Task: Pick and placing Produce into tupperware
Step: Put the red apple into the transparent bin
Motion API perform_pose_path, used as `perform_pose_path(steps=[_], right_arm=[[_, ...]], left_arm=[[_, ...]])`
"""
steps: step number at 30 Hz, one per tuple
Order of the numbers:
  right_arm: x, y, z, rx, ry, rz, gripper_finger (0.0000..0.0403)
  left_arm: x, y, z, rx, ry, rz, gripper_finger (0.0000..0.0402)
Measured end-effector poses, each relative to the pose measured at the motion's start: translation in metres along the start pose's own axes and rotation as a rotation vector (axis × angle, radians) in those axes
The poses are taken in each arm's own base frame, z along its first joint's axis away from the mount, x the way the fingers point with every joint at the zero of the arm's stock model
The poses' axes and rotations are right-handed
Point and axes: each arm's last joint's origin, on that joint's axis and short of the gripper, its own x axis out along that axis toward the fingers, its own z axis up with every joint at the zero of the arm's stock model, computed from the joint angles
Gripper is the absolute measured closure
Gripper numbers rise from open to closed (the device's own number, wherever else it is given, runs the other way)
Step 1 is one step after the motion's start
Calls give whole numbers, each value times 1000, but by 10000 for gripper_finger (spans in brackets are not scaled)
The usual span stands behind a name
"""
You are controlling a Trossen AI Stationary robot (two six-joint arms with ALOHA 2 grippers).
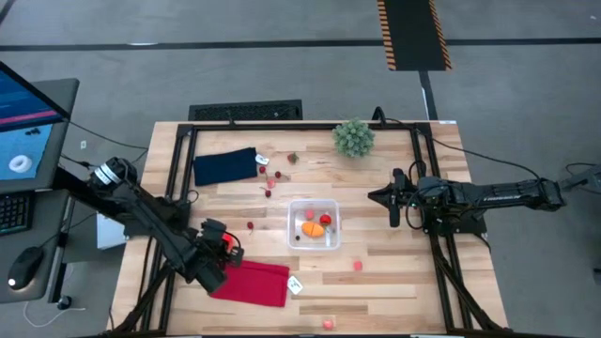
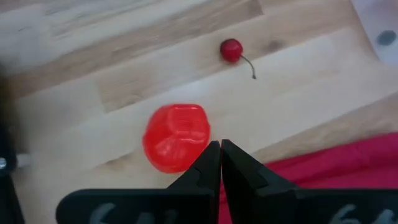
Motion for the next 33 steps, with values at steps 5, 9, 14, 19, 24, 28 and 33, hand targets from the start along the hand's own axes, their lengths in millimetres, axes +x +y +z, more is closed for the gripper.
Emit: perform_pose_path(steps=[5, 9, 14, 19, 24, 28, 33], right_arm=[[0, 0, 0, 0, 0, 0, 343], [0, 0, 0, 0, 0, 0, 343], [0, 0, 0, 0, 0, 0, 343], [0, 0, 0, 0, 0, 0, 343], [0, 0, 0, 0, 0, 0, 343], [0, 0, 0, 0, 0, 0, 343], [0, 0, 0, 0, 0, 0, 343]], left_arm=[[0, -4, -2, -27, 40, -25, 399], [0, -6, -1, -34, -8, -64, 399], [0, -6, -1, -29, -2, -66, 399], [0, -6, -2, -110, 16, -59, 378], [0, -4, -2, -111, 33, -30, 311], [0, 0, -1, -136, 44, 22, 249], [0, 2, -2, -156, 78, 67, 187]])
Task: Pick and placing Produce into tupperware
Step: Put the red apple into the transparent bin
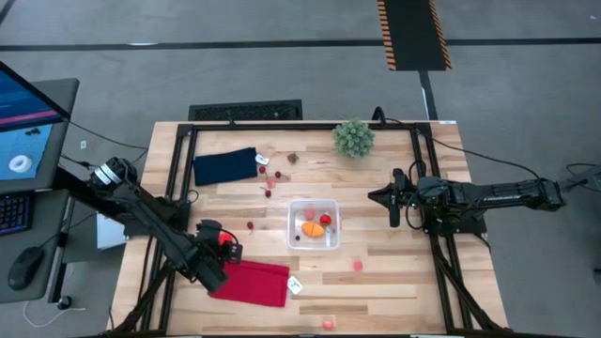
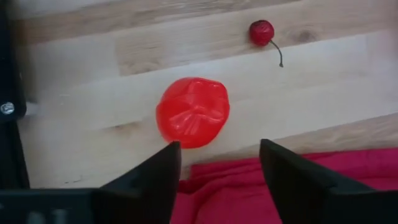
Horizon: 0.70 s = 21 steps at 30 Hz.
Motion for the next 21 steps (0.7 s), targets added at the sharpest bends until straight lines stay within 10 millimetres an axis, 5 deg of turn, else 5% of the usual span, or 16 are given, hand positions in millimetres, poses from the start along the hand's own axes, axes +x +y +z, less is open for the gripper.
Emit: perform_pose_path(steps=[11, 21], right_arm=[[0, 0, 0, 0, 0, 0, 343], [0, 0, 0, 0, 0, 0, 343]], left_arm=[[20, 5, 1, -30, -16, 16, 99], [36, 9, 0, -49, -14, -2, 85]])
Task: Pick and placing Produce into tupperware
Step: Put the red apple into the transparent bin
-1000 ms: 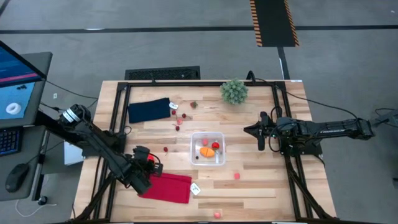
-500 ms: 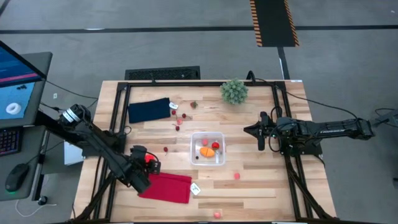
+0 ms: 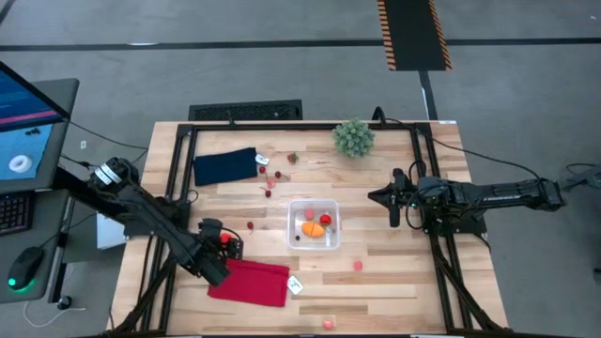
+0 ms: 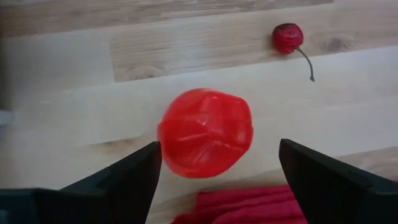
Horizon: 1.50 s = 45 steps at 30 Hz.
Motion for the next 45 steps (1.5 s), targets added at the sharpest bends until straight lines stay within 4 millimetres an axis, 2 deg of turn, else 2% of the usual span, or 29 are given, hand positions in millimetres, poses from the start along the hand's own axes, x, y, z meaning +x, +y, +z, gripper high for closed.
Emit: perform_pose_path(steps=[29, 38, 45], right_arm=[[0, 0, 0, 0, 0, 0, 343], [0, 0, 0, 0, 0, 0, 343], [0, 0, 0, 0, 0, 0, 343]], left_arm=[[22, -4, -1, -30, -40, 49, 85], [34, -4, 5, -53, -7, 67, 71], [34, -5, 4, -72, 9, 61, 70]])
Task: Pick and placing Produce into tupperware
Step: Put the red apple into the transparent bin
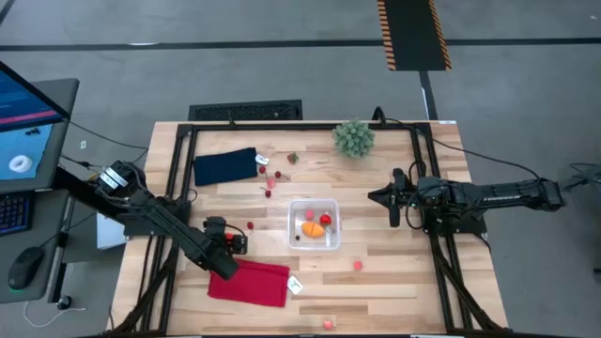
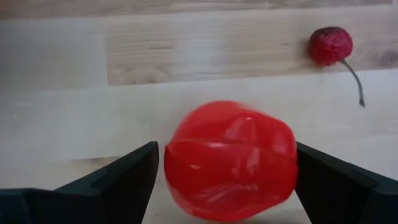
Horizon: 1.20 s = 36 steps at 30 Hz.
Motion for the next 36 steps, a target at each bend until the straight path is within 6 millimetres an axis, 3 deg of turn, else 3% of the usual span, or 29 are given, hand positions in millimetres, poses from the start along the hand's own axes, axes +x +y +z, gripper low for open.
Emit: perform_pose_path(steps=[18, 28, 32, 36], right_arm=[[0, 0, 0, 0, 1, 0, 343], [0, 0, 0, 0, 0, 0, 343], [0, 0, 0, 0, 0, 0, 343], [0, 0, 0, 0, 0, 0, 343]], left_arm=[[0, 0, 0, -46, -1, 2, 71], [0, 0, 0, -43, 3, -3, 149], [0, -1, 0, -33, 5, -5, 146], [0, -1, 0, -46, 5, -6, 116]])
